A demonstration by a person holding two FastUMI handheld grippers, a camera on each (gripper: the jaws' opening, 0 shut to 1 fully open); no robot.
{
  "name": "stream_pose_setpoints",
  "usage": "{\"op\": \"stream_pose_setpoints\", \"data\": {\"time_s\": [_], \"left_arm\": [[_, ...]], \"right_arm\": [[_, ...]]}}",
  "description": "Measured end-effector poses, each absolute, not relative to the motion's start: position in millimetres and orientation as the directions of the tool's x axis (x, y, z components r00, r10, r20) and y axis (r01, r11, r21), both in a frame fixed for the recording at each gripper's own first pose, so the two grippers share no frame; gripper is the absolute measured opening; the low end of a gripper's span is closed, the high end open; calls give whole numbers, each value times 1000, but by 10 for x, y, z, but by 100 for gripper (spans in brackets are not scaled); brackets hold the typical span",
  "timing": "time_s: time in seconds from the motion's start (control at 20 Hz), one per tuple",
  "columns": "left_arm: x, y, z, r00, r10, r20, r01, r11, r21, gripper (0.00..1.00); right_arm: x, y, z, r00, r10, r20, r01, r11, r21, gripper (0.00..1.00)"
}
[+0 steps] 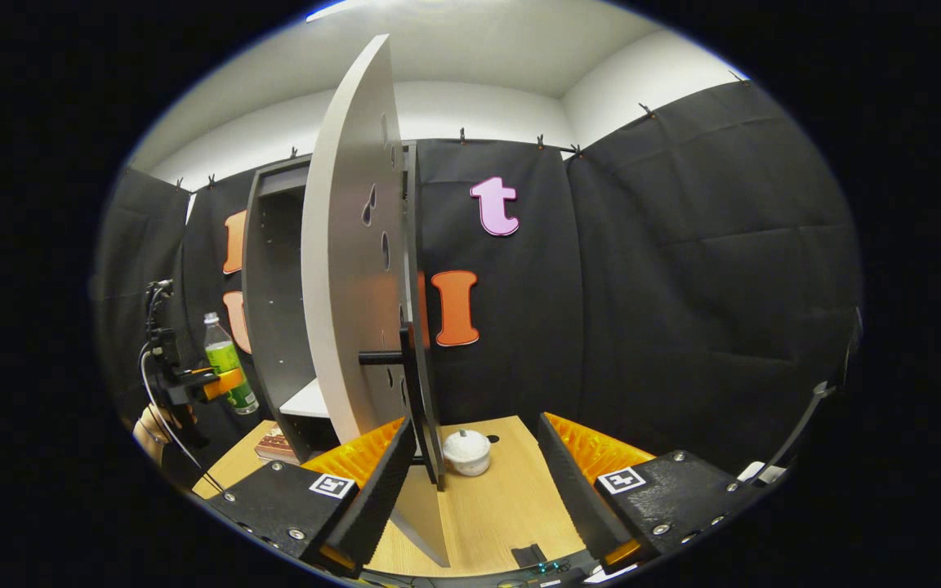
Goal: Open the cabinet door with the right hand, grasp the bottle in the cabinet with the left hand and place it on the coaster, then close the cabinet door with the right hand.
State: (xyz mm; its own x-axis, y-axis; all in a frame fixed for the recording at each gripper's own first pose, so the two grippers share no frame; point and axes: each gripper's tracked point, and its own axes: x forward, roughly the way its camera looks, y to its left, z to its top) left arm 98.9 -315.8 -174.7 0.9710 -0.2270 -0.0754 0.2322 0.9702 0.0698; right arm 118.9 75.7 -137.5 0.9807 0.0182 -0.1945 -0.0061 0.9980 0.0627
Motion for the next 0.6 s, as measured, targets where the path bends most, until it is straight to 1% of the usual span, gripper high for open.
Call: {"op": "stream_pose_setpoints", "data": {"time_s": [0.05, 0.2, 0.3, 0.35, 0.45, 0.6], "left_arm": [[928, -3027, -1806, 974, -214, -76, 219, 973, 72, 79], [783, -2728, -2100, 977, -188, -98, 197, 977, 85, 79], [714, -2549, -2352, 976, -177, -123, 187, 980, 73, 79], [675, -2470, -2474, 976, -173, -133, 182, 981, 62, 81], [635, -2309, -2670, 977, -156, -145, 162, 986, 34, 79], [569, -2124, -2973, 978, -137, -155, 140, 990, 12, 82]], "right_arm": [[1193, 747, -1377, 980, 19, -196, -8, 998, 57, 93], [1187, 737, -1377, 980, 15, -198, -5, 999, 52, 93], [1194, 726, -1381, 979, 7, -202, 3, 999, 53, 92], [1195, 730, -1377, 979, 4, -204, 7, 999, 52, 92], [1195, 727, -1376, 978, 1, -208, 10, 999, 51, 92], [1193, 715, -1378, 977, -6, -213, 17, 999, 50, 92]]}}
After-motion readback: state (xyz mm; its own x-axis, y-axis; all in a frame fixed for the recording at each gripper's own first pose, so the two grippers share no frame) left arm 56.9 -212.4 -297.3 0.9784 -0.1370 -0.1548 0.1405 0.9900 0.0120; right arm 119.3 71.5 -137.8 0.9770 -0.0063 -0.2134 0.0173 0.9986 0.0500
